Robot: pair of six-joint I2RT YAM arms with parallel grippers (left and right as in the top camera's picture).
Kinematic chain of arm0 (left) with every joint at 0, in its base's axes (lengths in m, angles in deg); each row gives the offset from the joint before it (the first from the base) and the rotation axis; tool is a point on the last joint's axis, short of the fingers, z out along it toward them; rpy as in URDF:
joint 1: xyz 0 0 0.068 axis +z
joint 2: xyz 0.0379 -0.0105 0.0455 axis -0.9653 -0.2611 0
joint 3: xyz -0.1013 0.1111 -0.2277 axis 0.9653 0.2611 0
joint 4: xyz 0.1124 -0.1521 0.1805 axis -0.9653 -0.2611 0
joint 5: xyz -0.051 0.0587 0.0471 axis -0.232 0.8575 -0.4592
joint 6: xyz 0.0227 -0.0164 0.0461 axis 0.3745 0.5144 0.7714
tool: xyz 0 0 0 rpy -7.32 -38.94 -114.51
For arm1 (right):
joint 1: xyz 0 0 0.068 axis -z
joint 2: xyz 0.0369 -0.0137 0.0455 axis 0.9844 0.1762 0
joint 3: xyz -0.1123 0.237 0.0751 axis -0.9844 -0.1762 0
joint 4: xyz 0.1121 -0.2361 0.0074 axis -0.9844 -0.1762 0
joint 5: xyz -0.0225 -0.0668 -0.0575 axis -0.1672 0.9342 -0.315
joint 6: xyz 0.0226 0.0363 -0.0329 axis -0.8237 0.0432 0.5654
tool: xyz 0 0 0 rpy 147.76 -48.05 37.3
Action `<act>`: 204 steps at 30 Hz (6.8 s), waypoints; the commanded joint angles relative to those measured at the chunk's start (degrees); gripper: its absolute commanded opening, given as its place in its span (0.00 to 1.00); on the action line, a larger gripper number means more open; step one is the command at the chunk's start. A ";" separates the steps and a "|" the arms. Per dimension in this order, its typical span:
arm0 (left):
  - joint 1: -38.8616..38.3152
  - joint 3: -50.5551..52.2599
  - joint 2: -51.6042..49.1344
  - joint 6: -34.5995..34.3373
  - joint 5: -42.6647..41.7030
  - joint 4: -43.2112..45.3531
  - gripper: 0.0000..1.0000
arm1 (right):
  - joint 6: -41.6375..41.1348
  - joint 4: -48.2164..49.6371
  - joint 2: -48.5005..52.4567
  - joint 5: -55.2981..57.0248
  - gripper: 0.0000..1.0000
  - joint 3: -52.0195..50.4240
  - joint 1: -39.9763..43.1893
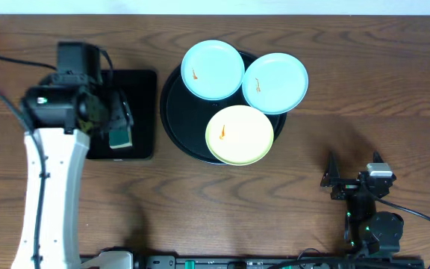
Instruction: Clean dirty plates on tray and stack at the side
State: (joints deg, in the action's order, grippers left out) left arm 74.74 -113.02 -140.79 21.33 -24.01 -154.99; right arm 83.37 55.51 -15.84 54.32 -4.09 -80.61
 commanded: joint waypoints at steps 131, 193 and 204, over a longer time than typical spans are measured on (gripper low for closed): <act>25.00 12.33 -9.25 7.02 -60.74 34.51 0.08 | -3.80 -0.07 -0.20 -4.33 0.99 0.17 0.70; 6.34 14.56 -9.05 16.72 -21.59 31.78 0.08 | 21.31 -15.65 96.35 -20.24 0.57 63.28 1.33; 6.29 16.65 -9.05 16.74 -21.44 32.54 0.08 | 18.27 -9.42 101.33 -22.36 0.52 63.28 1.31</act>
State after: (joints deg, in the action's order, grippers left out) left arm 81.08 -97.07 -149.40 36.87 -45.89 -122.60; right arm 103.37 45.76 83.39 34.17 58.50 -79.54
